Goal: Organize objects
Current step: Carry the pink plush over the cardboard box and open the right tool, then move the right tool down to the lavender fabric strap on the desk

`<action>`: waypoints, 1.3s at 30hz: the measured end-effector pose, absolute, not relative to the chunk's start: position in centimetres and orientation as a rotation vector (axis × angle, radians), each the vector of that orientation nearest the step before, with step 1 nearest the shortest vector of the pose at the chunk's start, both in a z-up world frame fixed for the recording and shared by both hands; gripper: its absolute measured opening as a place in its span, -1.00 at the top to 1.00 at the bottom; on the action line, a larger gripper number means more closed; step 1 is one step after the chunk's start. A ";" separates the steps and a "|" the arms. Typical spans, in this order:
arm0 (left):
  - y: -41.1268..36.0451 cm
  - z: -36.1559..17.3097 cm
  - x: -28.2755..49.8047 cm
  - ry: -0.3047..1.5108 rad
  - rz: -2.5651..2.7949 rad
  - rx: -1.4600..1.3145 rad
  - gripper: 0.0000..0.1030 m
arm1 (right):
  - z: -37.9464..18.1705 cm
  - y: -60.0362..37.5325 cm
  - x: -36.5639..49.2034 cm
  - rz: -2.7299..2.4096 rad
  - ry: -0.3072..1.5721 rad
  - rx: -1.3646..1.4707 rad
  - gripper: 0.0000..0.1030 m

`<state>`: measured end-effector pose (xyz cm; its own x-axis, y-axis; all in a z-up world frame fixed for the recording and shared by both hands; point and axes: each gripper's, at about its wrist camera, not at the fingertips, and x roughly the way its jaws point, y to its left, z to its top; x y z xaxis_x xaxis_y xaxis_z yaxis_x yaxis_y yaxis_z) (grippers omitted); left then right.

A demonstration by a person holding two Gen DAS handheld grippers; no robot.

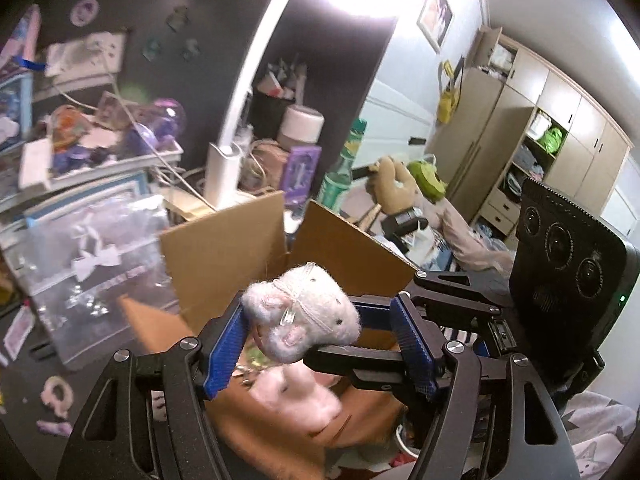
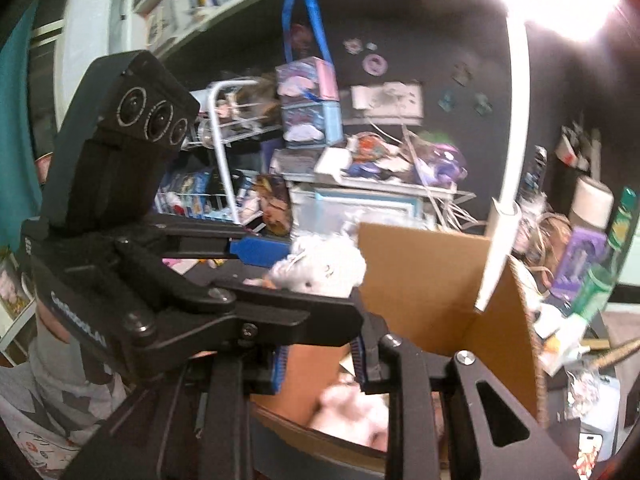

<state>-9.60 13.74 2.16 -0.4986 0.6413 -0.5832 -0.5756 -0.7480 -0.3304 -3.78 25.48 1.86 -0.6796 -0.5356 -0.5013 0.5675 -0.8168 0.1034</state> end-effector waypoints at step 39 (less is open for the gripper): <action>3.8 3.6 -5.3 -0.203 2.469 -0.827 -0.80 | 3.5 21.0 -0.6 -2.391 0.218 0.609 -0.45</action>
